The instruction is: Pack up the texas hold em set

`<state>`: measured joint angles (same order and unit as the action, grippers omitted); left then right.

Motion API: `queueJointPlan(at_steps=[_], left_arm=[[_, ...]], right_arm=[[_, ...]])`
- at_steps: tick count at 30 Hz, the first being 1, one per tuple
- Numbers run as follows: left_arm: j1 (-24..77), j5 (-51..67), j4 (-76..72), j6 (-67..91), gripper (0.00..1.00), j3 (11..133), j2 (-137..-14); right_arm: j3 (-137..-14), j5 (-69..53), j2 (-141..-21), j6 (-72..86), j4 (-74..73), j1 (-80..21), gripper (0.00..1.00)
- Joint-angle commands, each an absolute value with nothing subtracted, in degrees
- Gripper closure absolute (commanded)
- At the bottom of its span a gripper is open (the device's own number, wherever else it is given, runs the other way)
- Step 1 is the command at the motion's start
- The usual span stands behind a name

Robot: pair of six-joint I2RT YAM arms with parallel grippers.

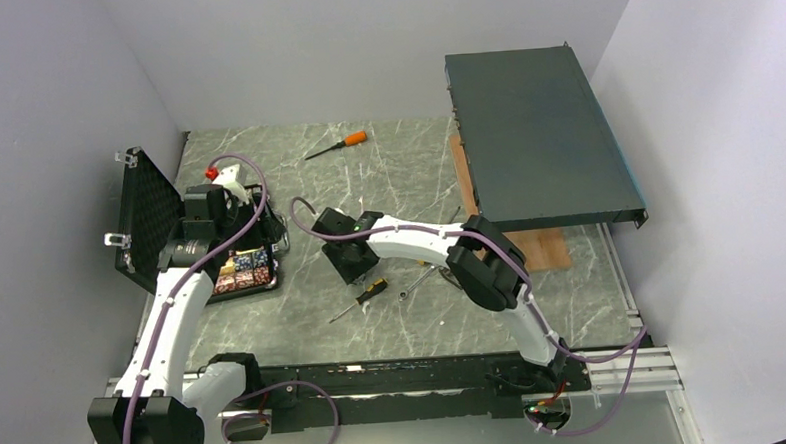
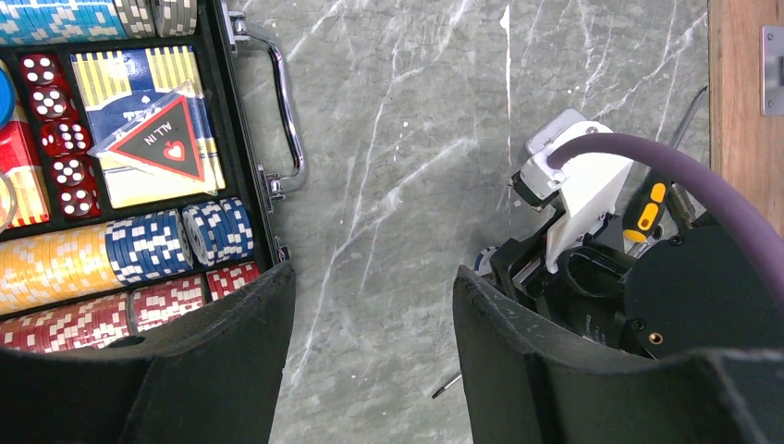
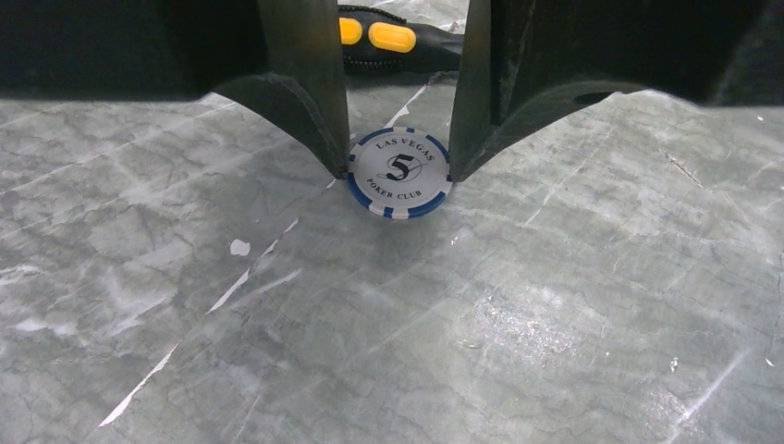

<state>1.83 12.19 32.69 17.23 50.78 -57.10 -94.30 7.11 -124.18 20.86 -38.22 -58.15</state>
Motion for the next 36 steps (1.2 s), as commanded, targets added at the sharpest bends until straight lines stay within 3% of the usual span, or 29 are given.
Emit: queueJointPlan(at_steps=[1, 11, 21, 22, 25, 27, 30, 36], left_arm=[[1.9, 13.3, 31.5, 16.9, 0.34, 51.0, -56.9], [1.8, 21.1, 29.5, 17.1, 0.34, 50.6, -60.4], [0.7, 43.0, 23.4, 19.1, 0.29, 49.1, -69.0], [0.7, 43.1, 23.5, 19.1, 0.29, 49.1, -69.6], [0.7, 42.0, 24.4, 18.6, 0.28, 49.2, -70.0], [0.7, 41.0, 24.8, 18.4, 0.28, 49.3, -70.3], [1.0, 39.2, 25.8, 17.7, 0.28, 49.7, -70.5], [7.5, 34.2, 28.2, 16.5, 0.28, 50.6, -72.1]], right_arm=[[-90.4, 6.1, -124.0, 21.3, -34.7, -57.7, 0.62], [-82.0, 8.9, -112.4, 18.6, -24.3, -57.4, 0.81], [-72.2, 10.0, -100.9, 16.4, -14.8, -57.0, 0.82], [-72.4, 10.1, -100.9, 16.7, -15.9, -56.6, 0.78], [-75.1, 9.3, -102.5, 17.8, -21.7, -54.9, 0.51], [-79.0, 8.5, -105.6, 18.8, -28.5, -53.8, 0.42], [-83.0, 9.4, -108.5, 19.5, -36.0, -53.3, 0.38], [-77.5, 6.8, -97.8, 18.8, -33.4, -53.8, 0.22]])
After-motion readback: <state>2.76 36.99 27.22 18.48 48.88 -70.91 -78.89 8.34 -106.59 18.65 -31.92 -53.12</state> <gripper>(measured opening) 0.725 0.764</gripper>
